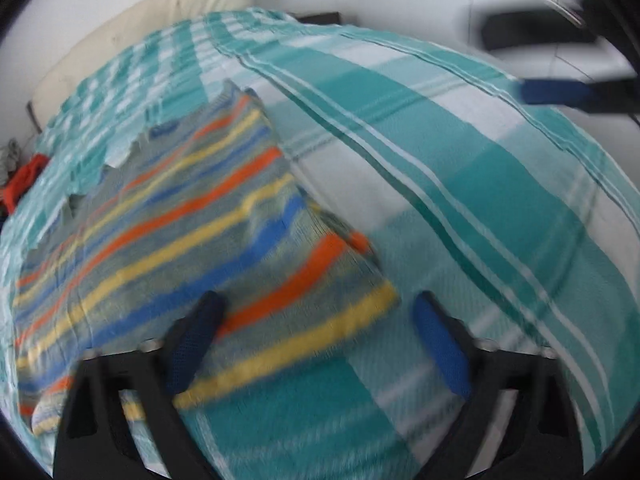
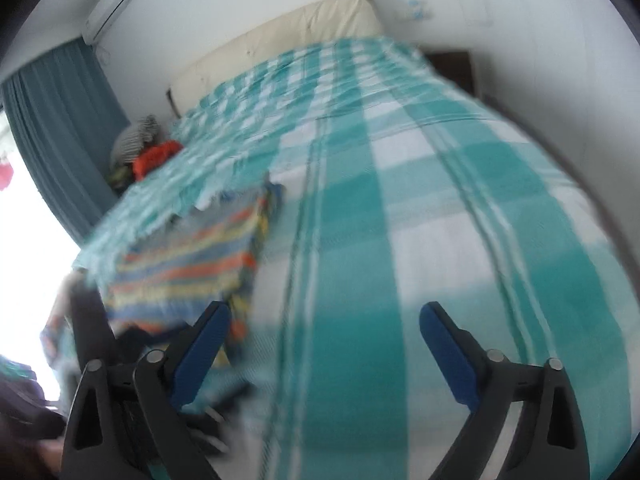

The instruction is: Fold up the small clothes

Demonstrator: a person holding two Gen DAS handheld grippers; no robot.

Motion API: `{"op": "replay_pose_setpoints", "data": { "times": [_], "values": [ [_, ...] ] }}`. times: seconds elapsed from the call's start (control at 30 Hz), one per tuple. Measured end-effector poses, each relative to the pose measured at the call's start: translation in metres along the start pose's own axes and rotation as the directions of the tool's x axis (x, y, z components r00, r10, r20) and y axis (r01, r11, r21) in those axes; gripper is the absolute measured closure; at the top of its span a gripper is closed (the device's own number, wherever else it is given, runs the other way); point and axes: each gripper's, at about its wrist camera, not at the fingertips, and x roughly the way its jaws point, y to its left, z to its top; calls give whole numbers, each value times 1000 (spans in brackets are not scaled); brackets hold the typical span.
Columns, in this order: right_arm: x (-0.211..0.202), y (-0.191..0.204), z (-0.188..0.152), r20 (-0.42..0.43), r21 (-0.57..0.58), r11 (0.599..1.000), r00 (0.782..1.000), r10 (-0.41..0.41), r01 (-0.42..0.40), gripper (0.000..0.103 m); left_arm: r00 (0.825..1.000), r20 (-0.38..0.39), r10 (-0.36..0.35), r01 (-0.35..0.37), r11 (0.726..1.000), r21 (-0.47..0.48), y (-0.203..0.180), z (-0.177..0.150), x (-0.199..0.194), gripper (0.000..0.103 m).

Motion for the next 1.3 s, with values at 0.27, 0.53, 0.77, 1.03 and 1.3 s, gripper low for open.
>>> {"op": "replay_pose_setpoints", "data": {
  "times": [0.27,0.53,0.77,1.03,1.3],
  "values": [
    [167,23,79,-268,130,969,933,239,-211,23,986,51,-158,165,964,-208,38,4,-1,92],
    [210,100,111,-221,170,960,940,259,-224,93,946,195,-258,322,820,-474,147,-29,-62,94],
    [225,257,114,-299,-67,942,907,296,-329,93,960,211,-184,279,692,-666,253,-105,-94,94],
    [304,360,68,-402,-164,937,888,224,-310,93,982,131,-135,186,591,-785,301,-163,-80,82],
    [288,358,57,-333,-8,901,851,407,-434,62,984,175,-25,161,538,-827,322,-173,-99,26]
  ]
}}
